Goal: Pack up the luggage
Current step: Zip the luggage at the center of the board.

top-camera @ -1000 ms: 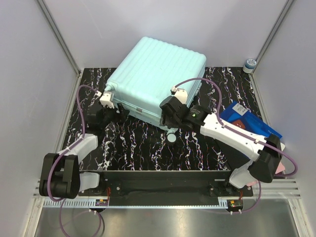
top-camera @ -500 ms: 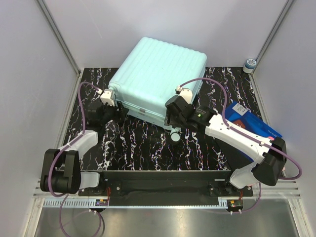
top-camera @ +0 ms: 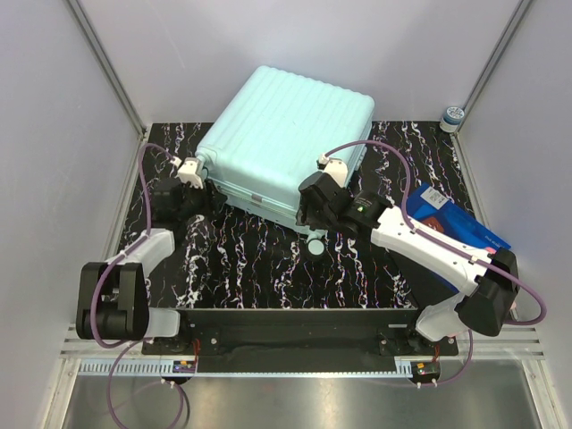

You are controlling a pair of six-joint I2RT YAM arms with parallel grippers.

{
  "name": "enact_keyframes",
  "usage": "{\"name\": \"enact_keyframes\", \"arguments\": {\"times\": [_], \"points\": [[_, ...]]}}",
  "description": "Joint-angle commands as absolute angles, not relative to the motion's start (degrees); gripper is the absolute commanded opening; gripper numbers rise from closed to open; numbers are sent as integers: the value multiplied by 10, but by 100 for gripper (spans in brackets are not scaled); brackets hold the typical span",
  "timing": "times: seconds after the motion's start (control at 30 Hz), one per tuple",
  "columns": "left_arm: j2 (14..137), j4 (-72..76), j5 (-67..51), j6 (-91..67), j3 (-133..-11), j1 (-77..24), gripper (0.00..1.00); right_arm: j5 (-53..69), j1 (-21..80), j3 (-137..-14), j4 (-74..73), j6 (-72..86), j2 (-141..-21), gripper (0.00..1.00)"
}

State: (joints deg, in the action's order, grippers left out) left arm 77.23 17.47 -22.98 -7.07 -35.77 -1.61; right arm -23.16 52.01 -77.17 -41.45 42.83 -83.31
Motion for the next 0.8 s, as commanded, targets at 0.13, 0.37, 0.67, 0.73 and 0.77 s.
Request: {"name": "enact_keyframes", "arguments": {"times": [0.13, 0.37, 0.67, 0.73, 0.77], "points": [[831, 198, -334, -58, -428, -20, 49, -258, 511, -787, -358, 373, -817, 0], [854, 190, -358, -56, -447, -21, 41, -248, 511, -787, -351, 374, -820, 0], [879, 177, -395, -62, -467, -21, 41, -244, 511, -784, -346, 371, -814, 0], [883, 174, -398, -63, -470, -21, 41, -245, 511, -783, -346, 370, -811, 0], [887, 164, -397, -62, -476, -21, 43, -245, 511, -782, -345, 370, -810, 0]]}}
